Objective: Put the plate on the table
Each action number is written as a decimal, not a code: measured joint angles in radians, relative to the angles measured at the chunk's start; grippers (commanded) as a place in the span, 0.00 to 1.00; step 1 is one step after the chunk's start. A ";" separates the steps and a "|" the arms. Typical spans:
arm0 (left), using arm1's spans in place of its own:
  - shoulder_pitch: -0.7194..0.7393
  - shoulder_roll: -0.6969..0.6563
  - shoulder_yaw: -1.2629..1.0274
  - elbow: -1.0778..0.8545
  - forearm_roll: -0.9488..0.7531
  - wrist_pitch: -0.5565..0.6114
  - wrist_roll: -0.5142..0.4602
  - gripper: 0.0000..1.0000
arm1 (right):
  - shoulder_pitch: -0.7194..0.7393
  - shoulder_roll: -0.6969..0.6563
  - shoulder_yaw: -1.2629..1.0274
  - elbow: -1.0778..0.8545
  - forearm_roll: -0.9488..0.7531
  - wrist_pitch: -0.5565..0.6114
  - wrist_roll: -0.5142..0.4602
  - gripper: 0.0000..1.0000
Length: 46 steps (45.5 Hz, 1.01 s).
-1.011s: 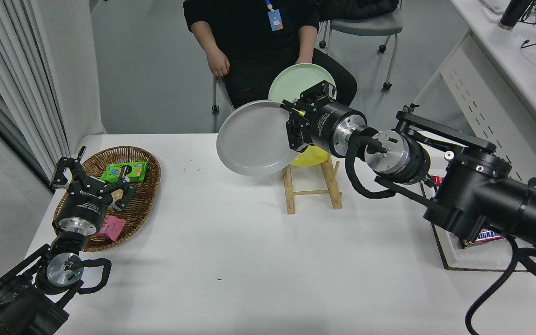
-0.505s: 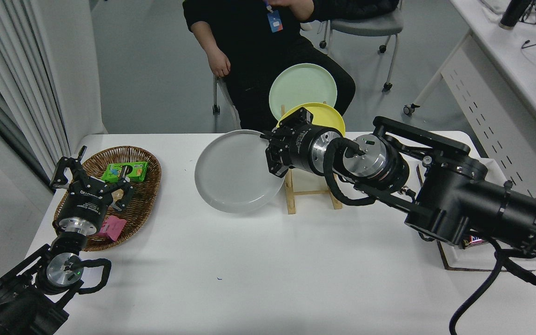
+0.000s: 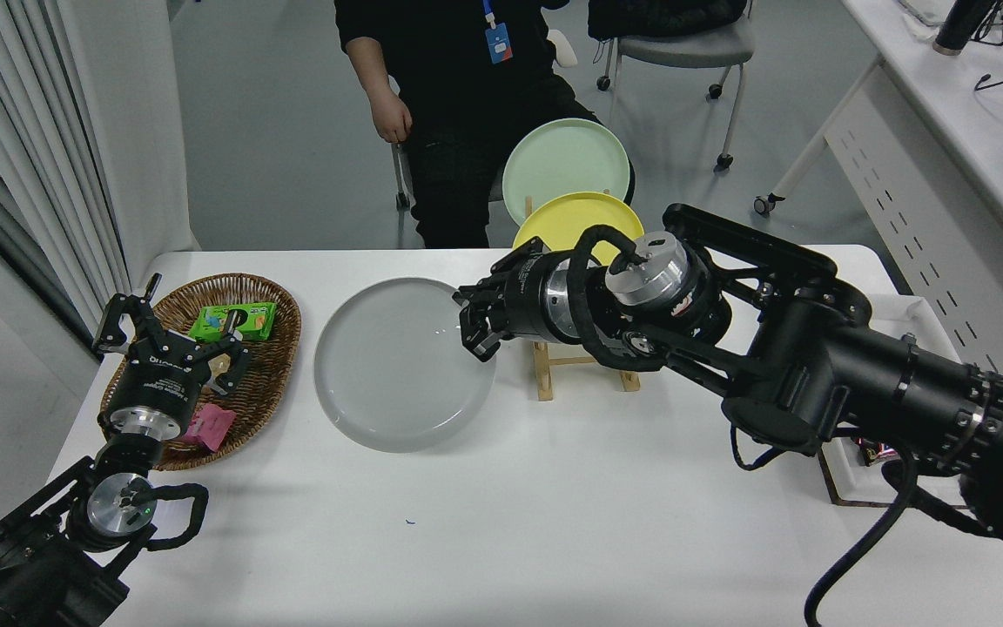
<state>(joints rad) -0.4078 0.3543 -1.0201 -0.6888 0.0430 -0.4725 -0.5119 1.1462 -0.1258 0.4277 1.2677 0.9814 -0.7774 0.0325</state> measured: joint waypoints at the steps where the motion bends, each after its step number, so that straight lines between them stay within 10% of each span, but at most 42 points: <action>1: 0.000 0.000 0.000 0.000 0.000 0.000 0.000 0.98 | -0.003 0.001 0.000 -0.002 0.010 -0.001 0.000 0.00; 46: 0.000 0.000 0.000 0.000 0.000 0.000 0.000 0.98 | -0.245 -0.003 0.137 -0.126 0.232 -0.008 -0.003 0.00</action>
<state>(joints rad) -0.4075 0.3544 -1.0201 -0.6887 0.0430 -0.4725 -0.5119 0.9009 -0.1287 0.5644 1.1413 1.2135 -0.7854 0.0293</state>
